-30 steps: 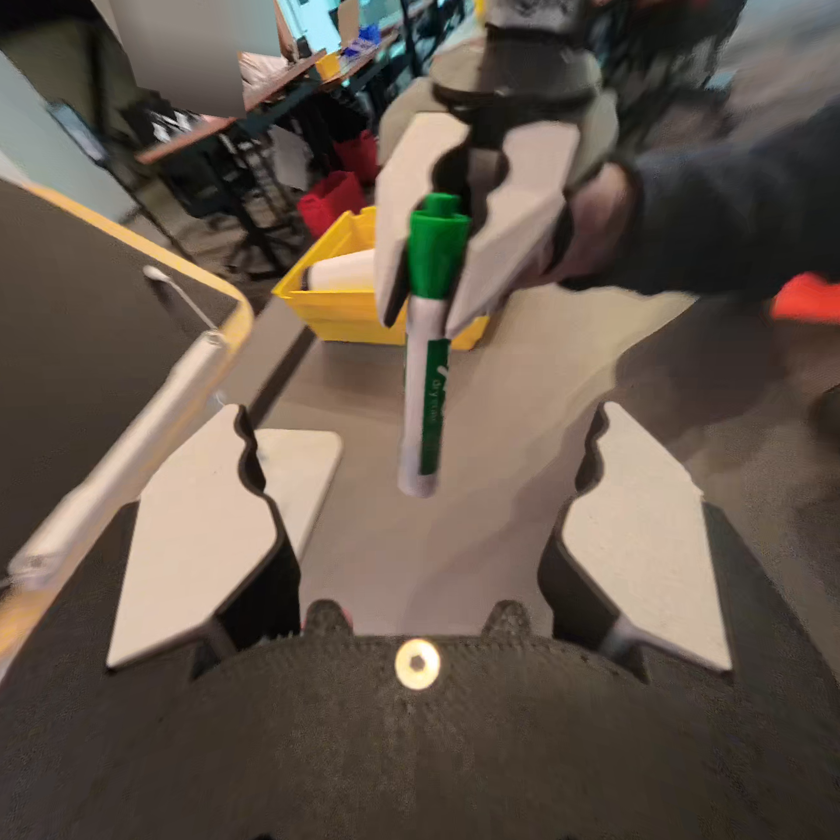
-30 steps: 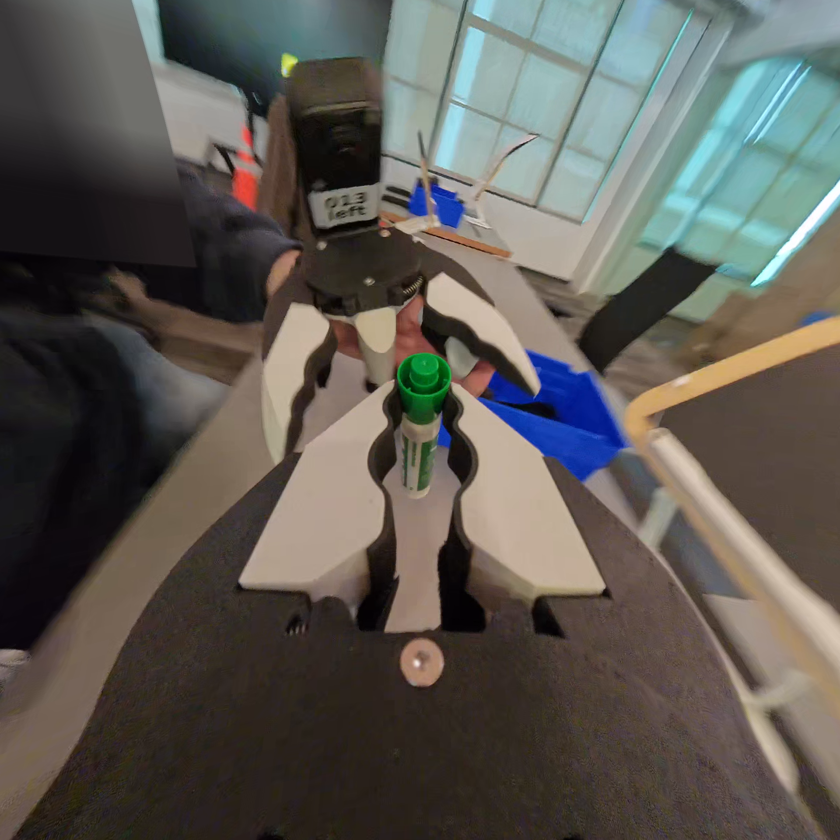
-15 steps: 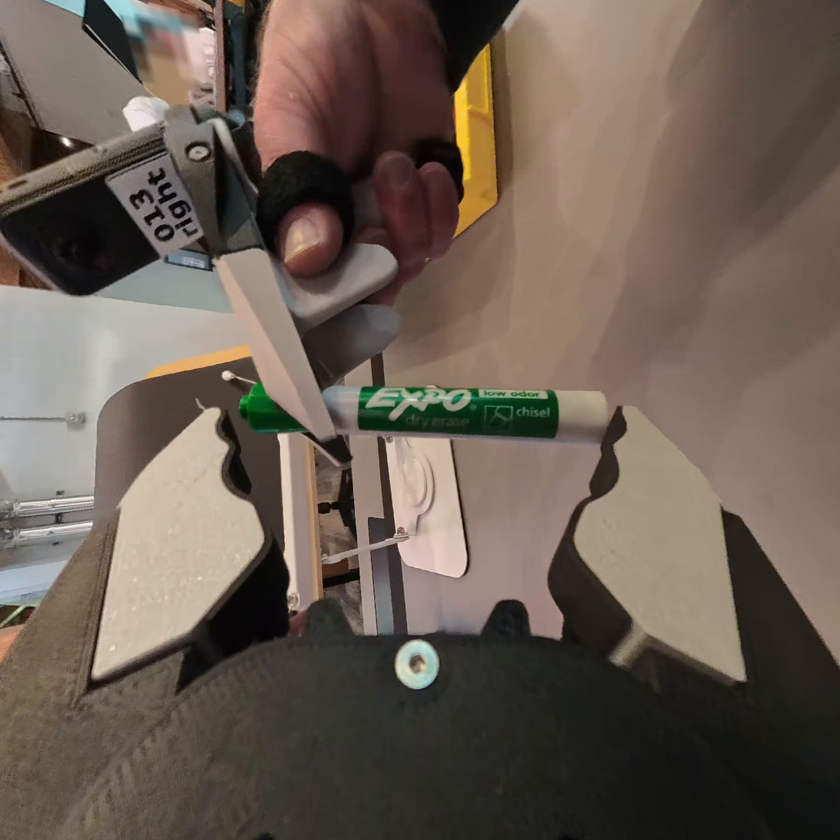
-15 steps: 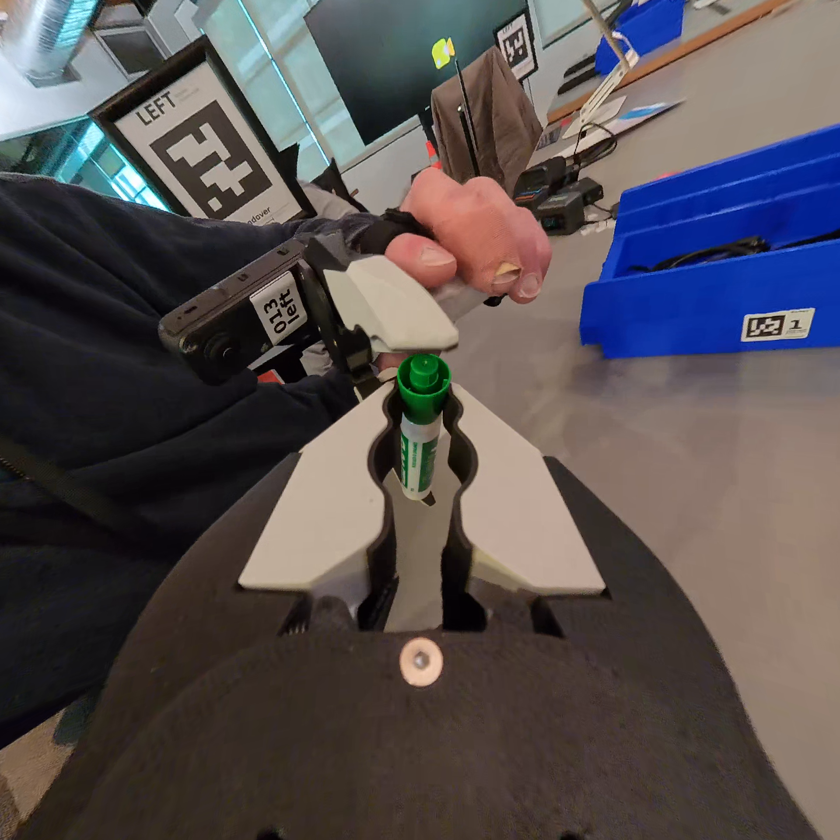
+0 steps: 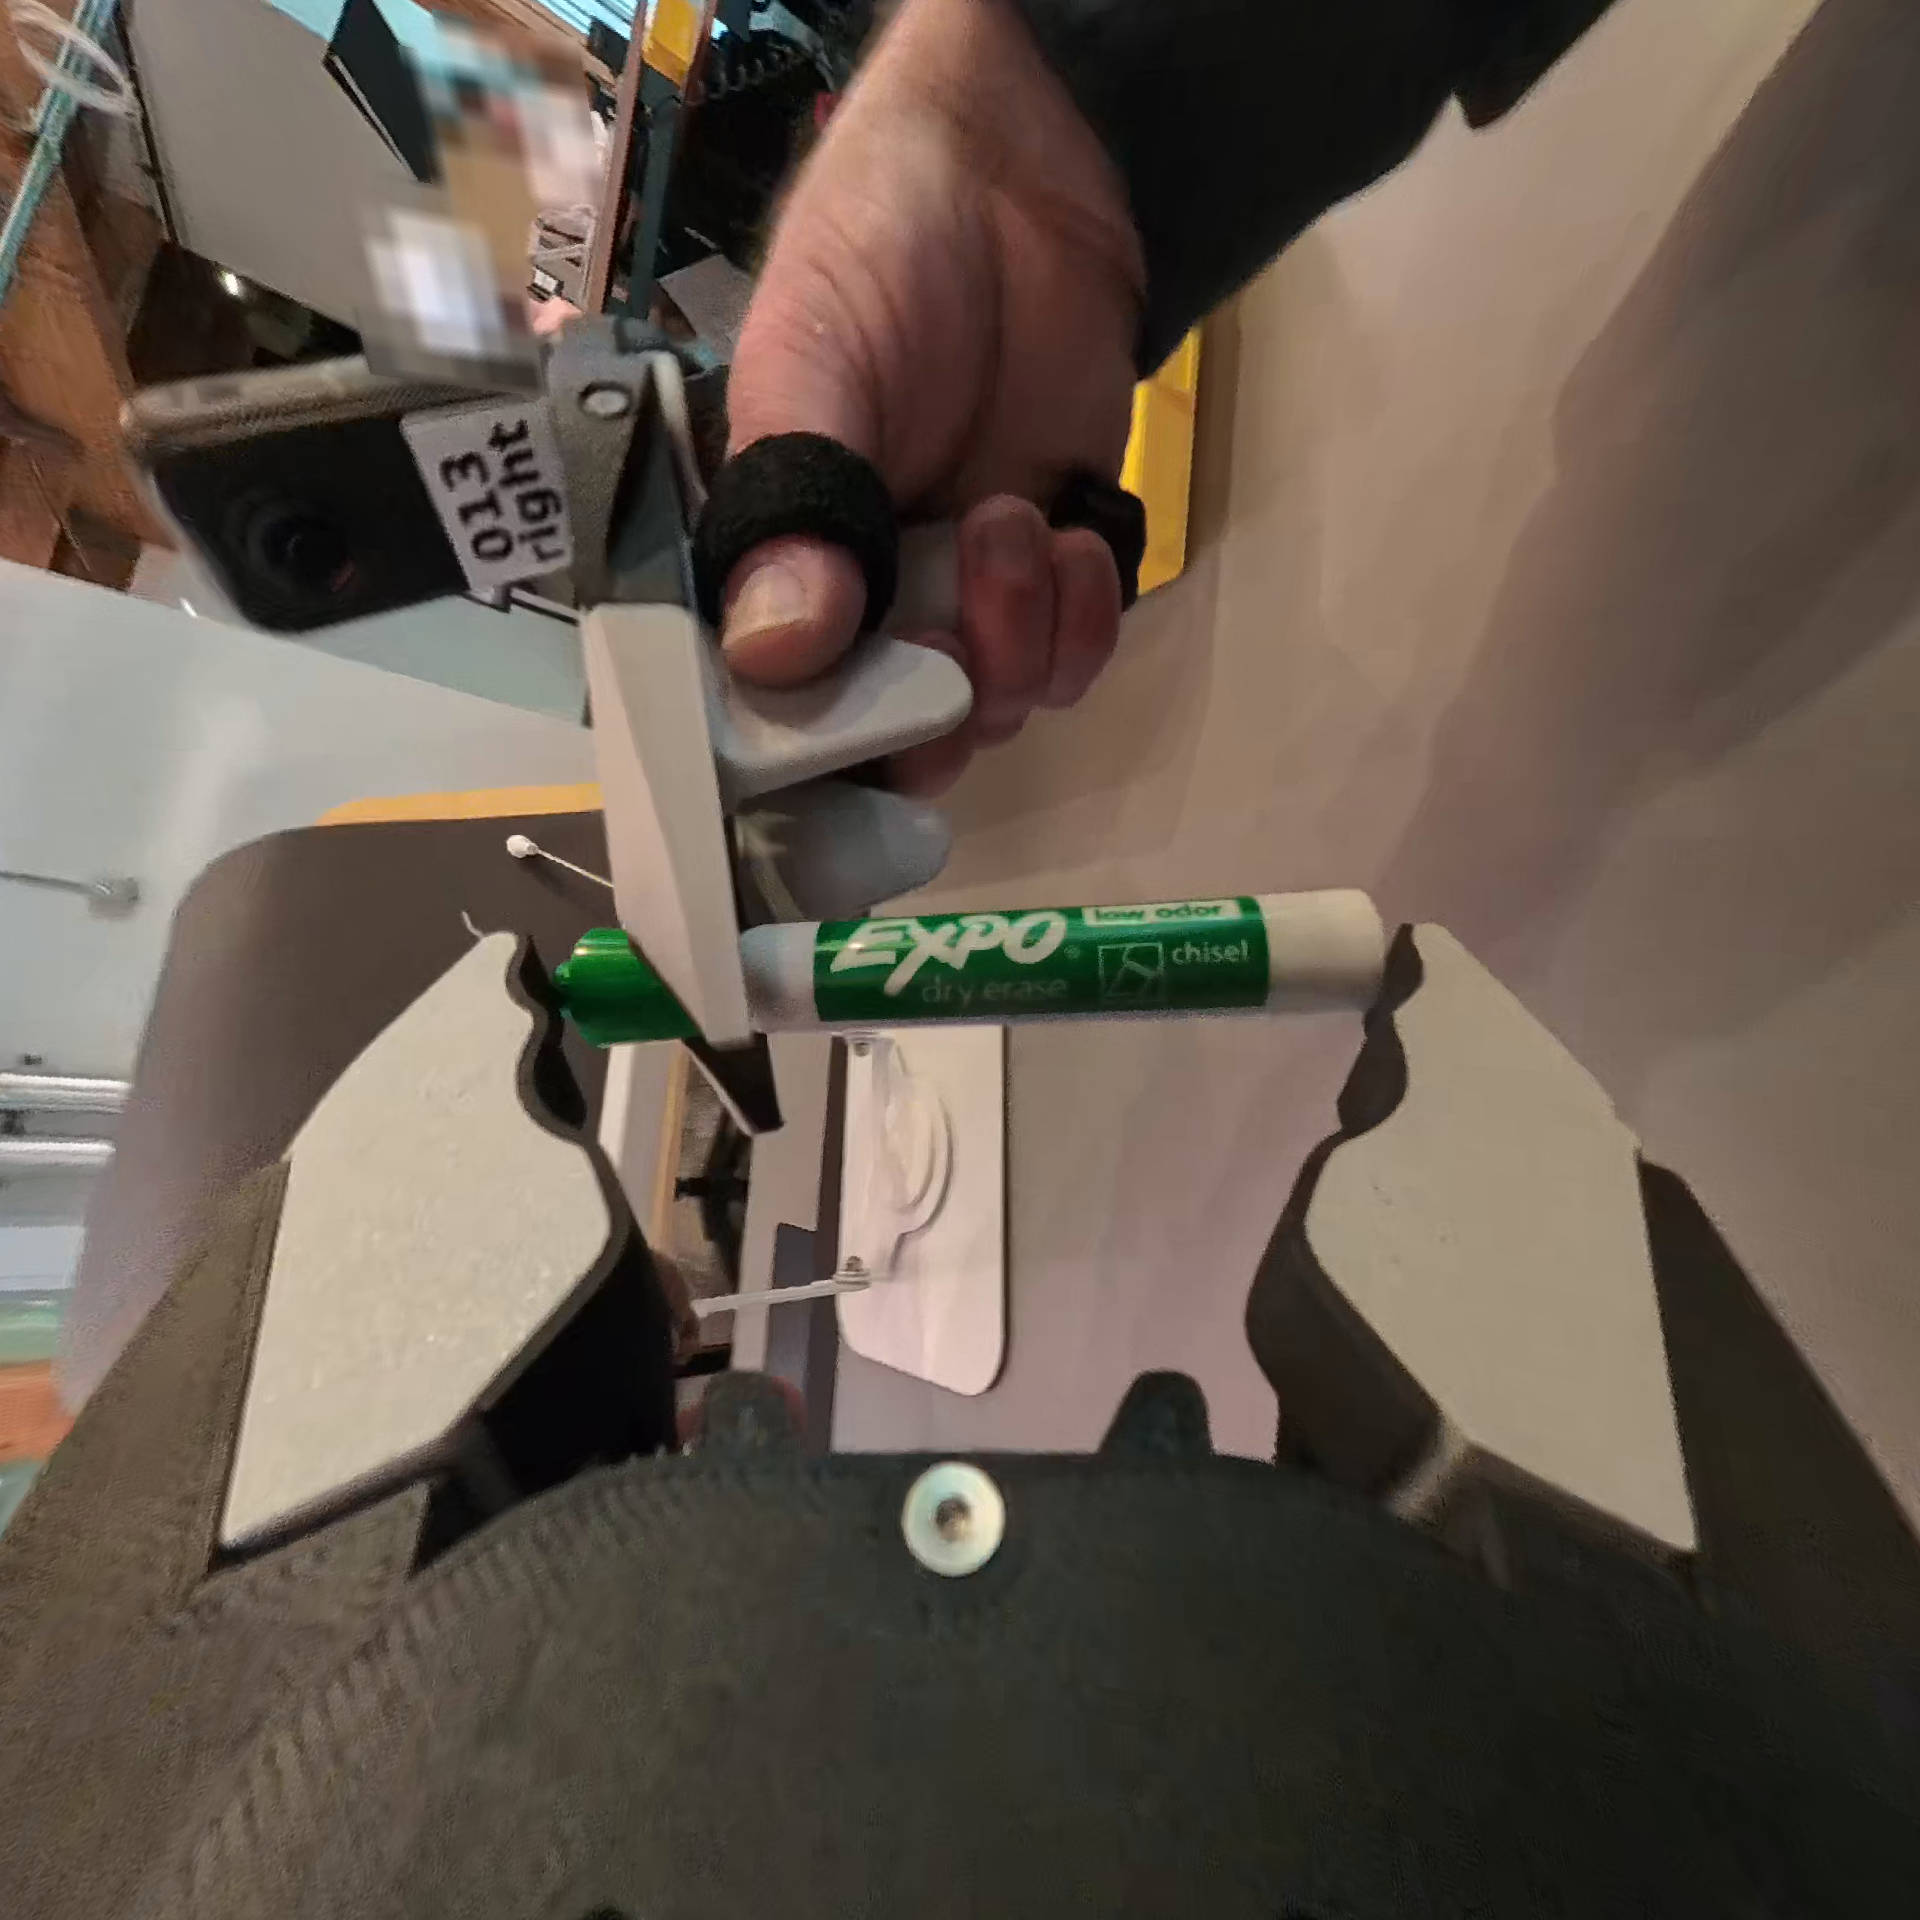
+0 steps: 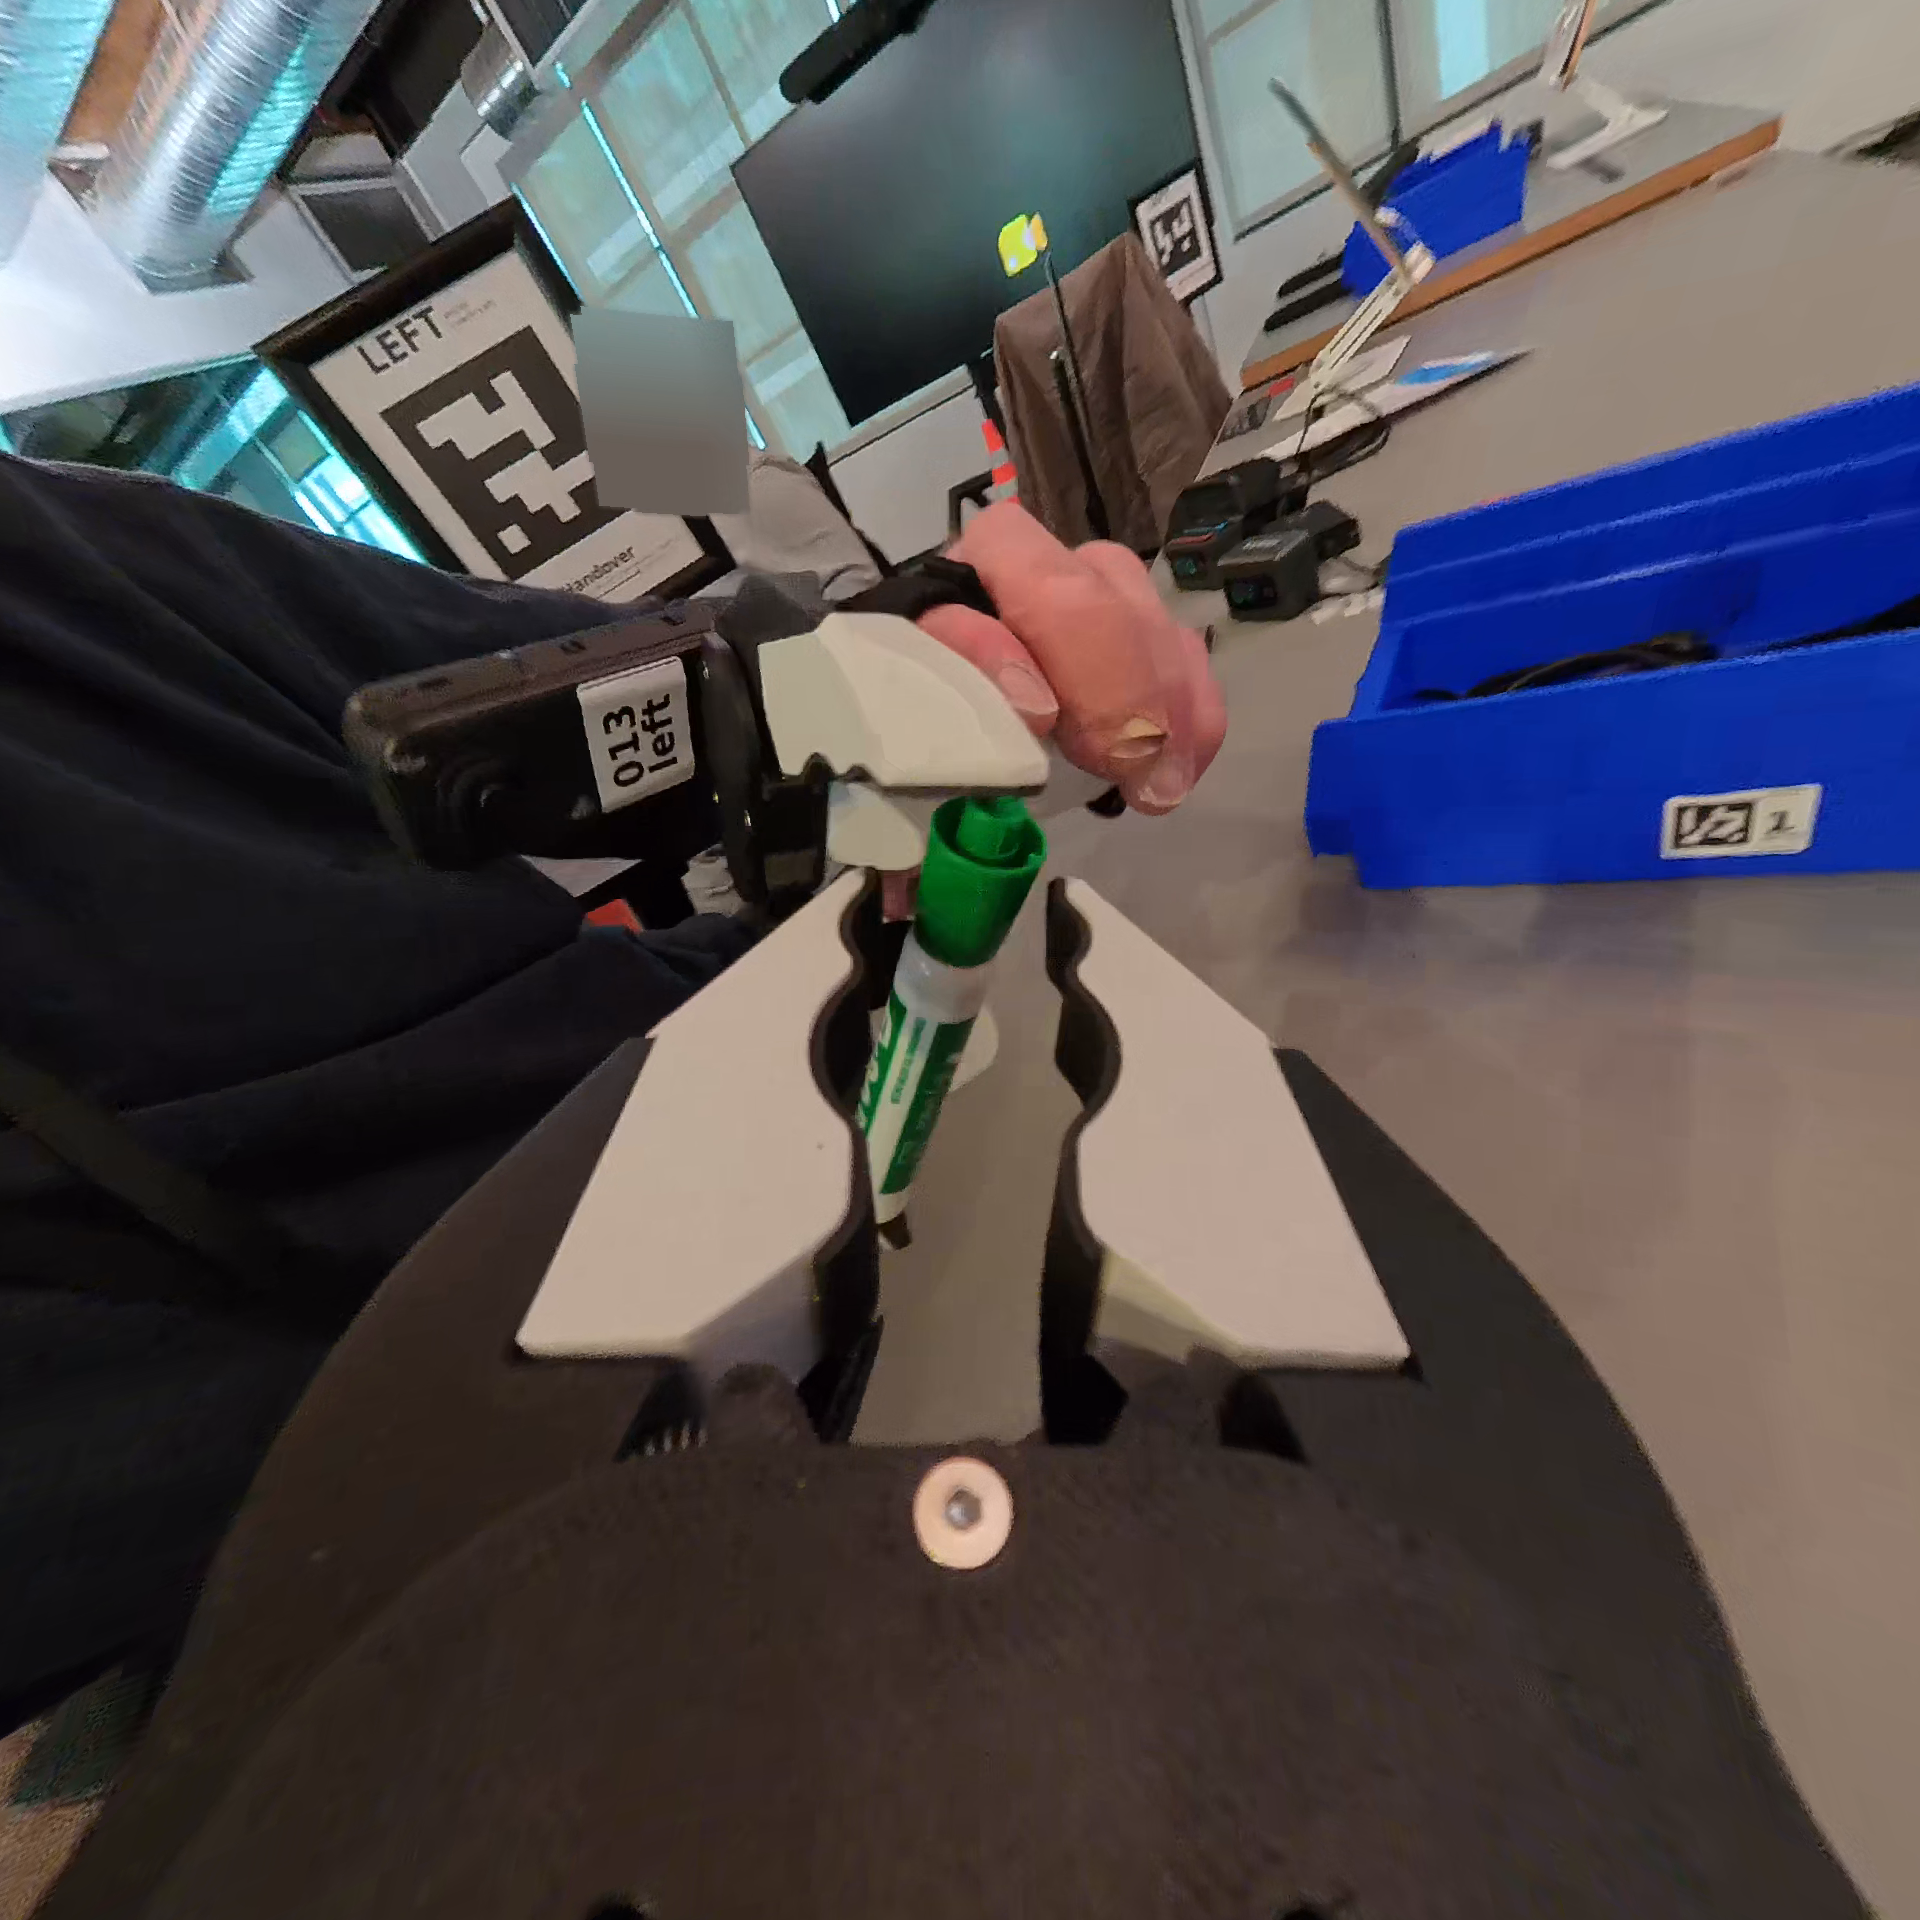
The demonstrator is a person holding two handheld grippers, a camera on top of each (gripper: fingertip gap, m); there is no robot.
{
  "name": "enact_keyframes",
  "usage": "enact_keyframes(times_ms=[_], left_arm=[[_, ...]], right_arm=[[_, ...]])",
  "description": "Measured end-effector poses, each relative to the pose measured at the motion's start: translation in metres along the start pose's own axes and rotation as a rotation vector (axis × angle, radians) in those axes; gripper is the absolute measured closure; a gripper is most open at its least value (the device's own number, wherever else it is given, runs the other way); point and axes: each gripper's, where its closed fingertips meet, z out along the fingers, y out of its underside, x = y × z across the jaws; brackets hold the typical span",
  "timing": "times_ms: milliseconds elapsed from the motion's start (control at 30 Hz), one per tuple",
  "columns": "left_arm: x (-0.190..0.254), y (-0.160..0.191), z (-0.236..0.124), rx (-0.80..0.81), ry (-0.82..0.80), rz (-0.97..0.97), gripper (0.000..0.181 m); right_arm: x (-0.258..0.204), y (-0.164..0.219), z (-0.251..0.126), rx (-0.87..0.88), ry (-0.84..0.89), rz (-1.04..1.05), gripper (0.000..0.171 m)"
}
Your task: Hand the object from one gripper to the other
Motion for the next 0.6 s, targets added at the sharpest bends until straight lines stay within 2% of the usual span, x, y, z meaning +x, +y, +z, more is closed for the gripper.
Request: enact_keyframes(times_ms=[67, 233, 333, 433, 500, 600], left_arm=[[-0.008, -0.002, -0.003, 0.035, -0.027, -0.086, 0.040], [-0.024, -0.001, -0.012, 0.112, -0.036, -0.334, 0.040], [-0.033, -0.002, -0.017, 0.162, -0.031, -0.463, 0.040], [-0.037, 0.002, -0.017, 0.154, -0.038, -0.475, 0.040], [-0.038, -0.002, -0.018, 0.189, -0.010, -0.547, 0.040], [-0.040, -0.005, -0.020, 0.253, 0.027, -0.667, 0.040]], right_arm=[[-0.001, -0.006, -0.003, 0.033, 0.024, -0.041, 0.130], [0.005, -0.013, -0.014, 0.058, 0.232, -0.280, 0.080], [0.003, -0.012, -0.016, 0.038, 0.309, -0.392, 0.079], [-0.002, -0.014, -0.016, 0.016, 0.384, -0.530, 0.082], [-0.006, -0.013, -0.017, -0.013, 0.410, -0.610, 0.077], [-0.011, -0.013, -0.019, 0.013, 0.371, -0.601, 0.066]])
